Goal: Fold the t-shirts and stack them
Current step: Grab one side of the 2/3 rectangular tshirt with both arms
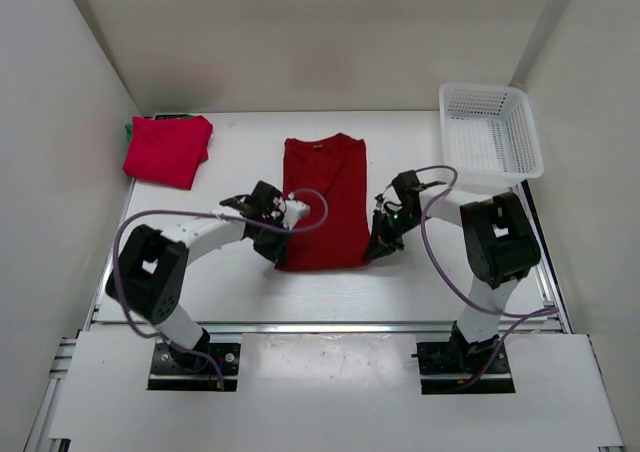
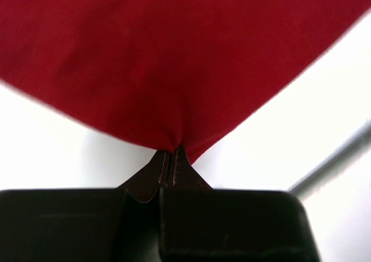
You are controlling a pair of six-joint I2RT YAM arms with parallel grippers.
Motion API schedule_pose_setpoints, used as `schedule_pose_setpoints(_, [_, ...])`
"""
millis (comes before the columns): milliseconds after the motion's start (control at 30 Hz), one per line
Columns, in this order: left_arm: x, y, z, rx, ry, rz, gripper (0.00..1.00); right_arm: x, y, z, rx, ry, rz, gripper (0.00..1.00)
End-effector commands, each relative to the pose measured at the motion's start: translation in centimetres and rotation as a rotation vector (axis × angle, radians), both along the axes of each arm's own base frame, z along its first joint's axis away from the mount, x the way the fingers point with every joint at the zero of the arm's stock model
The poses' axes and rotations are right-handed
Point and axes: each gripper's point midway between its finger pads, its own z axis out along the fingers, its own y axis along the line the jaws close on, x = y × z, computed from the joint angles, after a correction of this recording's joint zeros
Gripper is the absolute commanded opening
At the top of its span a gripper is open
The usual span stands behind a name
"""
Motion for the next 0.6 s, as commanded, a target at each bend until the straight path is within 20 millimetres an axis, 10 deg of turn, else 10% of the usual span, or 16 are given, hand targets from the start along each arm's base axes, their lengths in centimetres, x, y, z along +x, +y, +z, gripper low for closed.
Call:
schedule_pose_setpoints(0, [-4.7,1.4,0.4,0.108,-0.018,-0.152,0.0,-5.9,-1.4,0.2,-0.049,0.026,0.132,0.0])
schedule_pose_setpoints(133, [-7.6,2.7,0.0,0.149,0.004,-0.179,0.06,-11.7,-2.4,-0.9,-0.098,0.071,0.256,0.28])
schedule_pose_setpoints(333, [-5.3,5.3,2.6,0.222,-0.105,-0.194,0.4,-13.2,-3.8,-1.1,-0.199,-0.005,0.254,0.65])
schedule_pose_setpoints(567, [-5.9,5.1,5.7,0.256,-0.402,-0.458,0.67,-11.4,-3.4,1.1,-0.086,-0.113,0.069,0.65])
